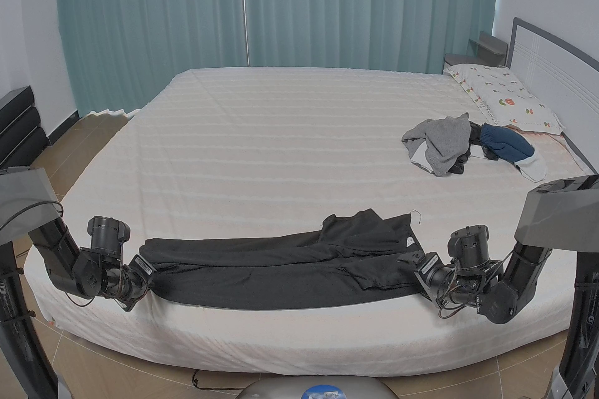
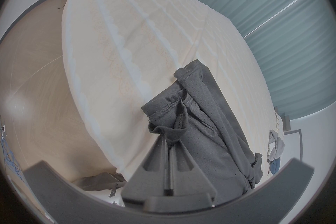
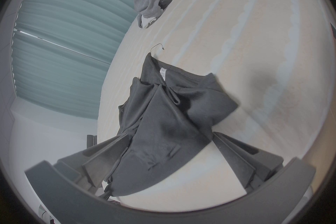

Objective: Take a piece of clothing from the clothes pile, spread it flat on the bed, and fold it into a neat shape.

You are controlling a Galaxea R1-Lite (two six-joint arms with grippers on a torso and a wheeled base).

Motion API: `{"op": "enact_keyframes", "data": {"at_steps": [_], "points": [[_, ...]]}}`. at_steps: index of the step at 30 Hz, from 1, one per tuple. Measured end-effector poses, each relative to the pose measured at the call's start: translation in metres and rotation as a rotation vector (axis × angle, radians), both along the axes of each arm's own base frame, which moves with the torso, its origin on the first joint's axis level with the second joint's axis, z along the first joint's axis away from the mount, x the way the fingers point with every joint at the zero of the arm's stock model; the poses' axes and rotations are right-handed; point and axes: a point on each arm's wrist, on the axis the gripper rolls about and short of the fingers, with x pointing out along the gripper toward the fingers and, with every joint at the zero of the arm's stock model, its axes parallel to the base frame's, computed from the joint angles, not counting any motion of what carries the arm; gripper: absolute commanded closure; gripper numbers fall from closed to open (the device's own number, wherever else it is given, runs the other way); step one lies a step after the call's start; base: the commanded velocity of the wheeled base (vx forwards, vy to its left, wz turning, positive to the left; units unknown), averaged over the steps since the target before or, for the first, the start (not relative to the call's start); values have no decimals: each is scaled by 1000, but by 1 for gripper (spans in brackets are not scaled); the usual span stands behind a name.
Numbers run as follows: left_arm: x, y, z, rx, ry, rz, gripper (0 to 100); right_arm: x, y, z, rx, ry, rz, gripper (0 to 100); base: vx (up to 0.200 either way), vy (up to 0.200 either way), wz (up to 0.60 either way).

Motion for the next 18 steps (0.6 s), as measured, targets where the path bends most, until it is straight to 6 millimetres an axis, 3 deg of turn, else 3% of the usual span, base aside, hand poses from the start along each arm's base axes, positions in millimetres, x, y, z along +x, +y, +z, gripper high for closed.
{"op": "enact_keyframes", "data": {"at_steps": [2, 3, 18], "points": [[0, 1, 0, -1, 0, 1, 100, 3, 2, -2, -1, -3, -1, 0, 0, 0, 0], [0, 1, 0, -1, 0, 2, 100, 4, 3, -3, -2, -2, 0, 100, 0, 0, 0], [2, 4, 2, 0, -12, 13, 100, -3, 0, -9, -30, 25, -17, 100, 0, 0, 0]]}}
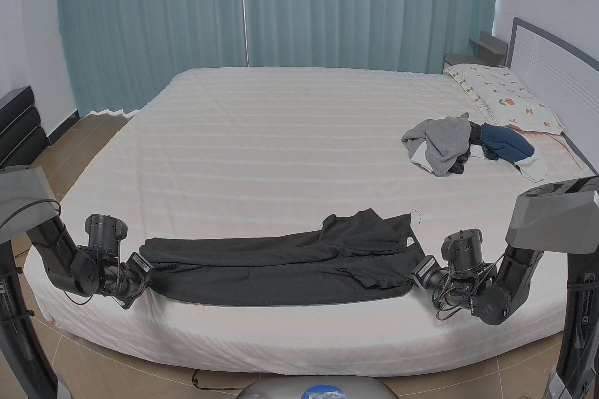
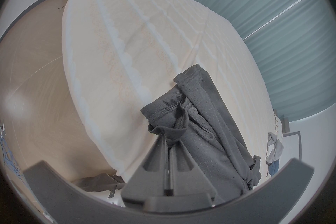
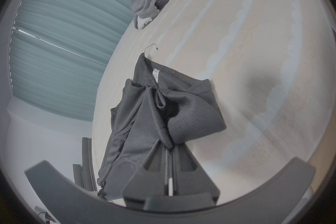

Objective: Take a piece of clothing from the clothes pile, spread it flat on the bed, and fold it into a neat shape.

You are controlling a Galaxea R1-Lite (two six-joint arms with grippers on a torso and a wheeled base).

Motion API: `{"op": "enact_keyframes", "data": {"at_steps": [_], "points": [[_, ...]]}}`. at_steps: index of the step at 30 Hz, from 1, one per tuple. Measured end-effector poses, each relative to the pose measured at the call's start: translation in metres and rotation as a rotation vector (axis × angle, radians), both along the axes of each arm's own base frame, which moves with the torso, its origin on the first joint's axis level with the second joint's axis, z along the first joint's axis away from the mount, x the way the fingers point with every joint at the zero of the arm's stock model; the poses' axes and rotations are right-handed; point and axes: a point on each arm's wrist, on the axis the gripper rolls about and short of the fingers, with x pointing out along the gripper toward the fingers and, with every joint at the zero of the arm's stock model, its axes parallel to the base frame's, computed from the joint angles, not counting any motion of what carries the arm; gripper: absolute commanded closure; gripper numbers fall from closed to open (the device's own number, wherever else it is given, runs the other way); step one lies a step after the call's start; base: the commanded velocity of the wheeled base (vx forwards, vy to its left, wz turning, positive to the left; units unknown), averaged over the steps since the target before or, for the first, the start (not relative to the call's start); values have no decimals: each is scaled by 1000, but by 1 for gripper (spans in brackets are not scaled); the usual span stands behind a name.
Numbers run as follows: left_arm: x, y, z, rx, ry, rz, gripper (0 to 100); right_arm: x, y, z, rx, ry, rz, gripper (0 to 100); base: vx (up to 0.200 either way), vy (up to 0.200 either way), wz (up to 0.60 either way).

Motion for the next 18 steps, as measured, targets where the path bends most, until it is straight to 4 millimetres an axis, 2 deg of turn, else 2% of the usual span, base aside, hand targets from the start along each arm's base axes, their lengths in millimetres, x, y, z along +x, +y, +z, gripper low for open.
{"op": "enact_keyframes", "data": {"at_steps": [10, 18], "points": [[-4, 9, 9, 46, -14, -29, 100, -21, -7, 16, -1, 17, 22, 100, 0, 0, 0], [-12, 11, 11, 73, 45, -65, 100, -32, -9, 25, -10, 44, 45, 100, 0, 0, 0]]}}
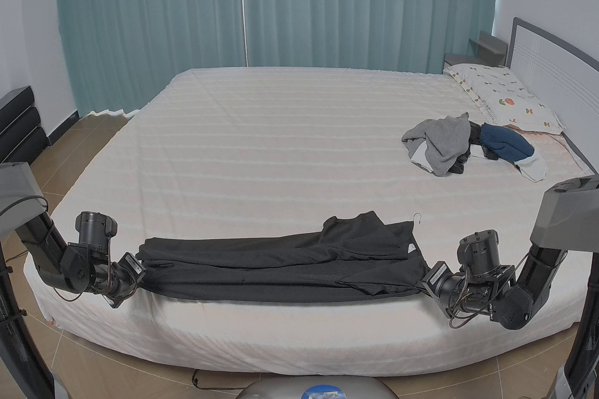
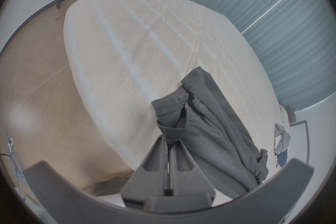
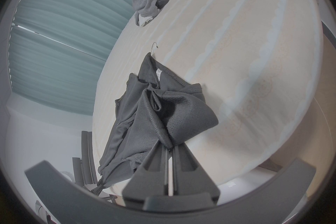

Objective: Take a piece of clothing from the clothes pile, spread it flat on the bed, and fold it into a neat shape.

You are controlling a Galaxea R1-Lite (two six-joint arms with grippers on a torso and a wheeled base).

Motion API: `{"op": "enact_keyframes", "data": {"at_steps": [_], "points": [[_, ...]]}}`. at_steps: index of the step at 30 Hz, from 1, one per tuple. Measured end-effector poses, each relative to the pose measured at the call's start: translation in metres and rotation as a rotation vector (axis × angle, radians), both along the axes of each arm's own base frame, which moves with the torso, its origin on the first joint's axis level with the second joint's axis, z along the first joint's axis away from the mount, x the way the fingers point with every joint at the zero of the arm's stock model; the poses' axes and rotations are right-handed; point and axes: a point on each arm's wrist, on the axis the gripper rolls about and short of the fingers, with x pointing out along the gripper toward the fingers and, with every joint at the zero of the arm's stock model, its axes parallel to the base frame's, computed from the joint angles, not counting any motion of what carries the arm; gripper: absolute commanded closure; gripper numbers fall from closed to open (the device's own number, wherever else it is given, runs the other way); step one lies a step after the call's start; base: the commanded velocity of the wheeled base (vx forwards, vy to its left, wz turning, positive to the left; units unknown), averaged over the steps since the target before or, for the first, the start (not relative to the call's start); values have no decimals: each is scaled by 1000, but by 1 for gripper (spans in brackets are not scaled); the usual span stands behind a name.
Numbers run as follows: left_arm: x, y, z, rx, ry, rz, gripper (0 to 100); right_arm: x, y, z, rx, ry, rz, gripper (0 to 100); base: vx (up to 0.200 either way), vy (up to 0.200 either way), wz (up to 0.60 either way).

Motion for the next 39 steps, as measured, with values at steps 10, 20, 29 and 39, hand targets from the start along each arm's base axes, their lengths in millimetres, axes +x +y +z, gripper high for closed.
{"op": "enact_keyframes", "data": {"at_steps": [10, 20, 29, 39], "points": [[-9, 1, 5, 40, 47, -62, 100, -8, -1, 4, -27, 53, 53, 100, 0, 0, 0], [-16, -1, -3, 70, 100, -125, 0, -12, 2, -10, -77, 89, 103, 0, 0, 0, 0], [-18, 1, 0, 69, 93, -117, 0, -6, -5, 7, -52, -1, 83, 0, 0, 0, 0], [-15, 14, 22, 39, -4, -87, 0, 5, -22, 37, -96, -131, 75, 0, 0, 0, 0]]}}
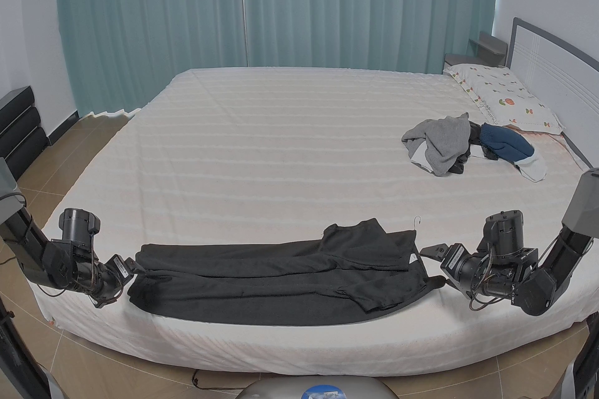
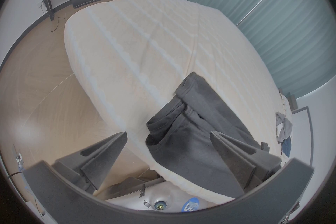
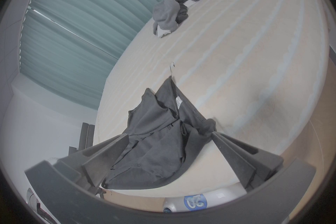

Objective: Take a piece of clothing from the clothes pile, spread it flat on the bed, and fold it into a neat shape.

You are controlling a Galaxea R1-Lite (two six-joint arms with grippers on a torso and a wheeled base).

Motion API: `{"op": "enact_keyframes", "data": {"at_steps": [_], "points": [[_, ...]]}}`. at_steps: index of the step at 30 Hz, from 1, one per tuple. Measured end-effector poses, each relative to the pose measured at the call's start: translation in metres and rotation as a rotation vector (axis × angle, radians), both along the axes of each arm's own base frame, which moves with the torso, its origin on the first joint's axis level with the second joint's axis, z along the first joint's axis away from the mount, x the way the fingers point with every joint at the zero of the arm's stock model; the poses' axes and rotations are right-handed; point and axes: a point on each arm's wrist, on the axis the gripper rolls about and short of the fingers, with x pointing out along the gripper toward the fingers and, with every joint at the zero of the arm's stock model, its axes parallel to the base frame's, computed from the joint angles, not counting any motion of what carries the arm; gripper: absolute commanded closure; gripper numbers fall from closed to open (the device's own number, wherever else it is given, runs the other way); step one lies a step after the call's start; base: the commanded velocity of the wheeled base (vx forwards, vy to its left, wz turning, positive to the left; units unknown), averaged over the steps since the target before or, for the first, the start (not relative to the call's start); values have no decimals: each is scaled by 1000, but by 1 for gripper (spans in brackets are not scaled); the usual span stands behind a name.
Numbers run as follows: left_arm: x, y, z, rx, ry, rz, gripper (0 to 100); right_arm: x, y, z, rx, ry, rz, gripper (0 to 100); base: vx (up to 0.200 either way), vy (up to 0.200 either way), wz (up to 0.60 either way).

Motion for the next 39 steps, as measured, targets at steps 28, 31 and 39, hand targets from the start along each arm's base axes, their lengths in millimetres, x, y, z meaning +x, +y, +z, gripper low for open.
{"op": "enact_keyframes", "data": {"at_steps": [28, 31, 39], "points": [[78, 11, -14, -41, -54, 42, 100, 51, 7, 24, 27, 38, 48, 0, 0, 0, 0], [80, 12, -8, -43, -75, 50, 100, 60, 15, 25, 69, 67, 41, 0, 0, 0, 0], [84, 12, 14, -42, -142, 66, 100, 76, 48, 11, 99, 118, 72, 0, 0, 0, 0]]}}
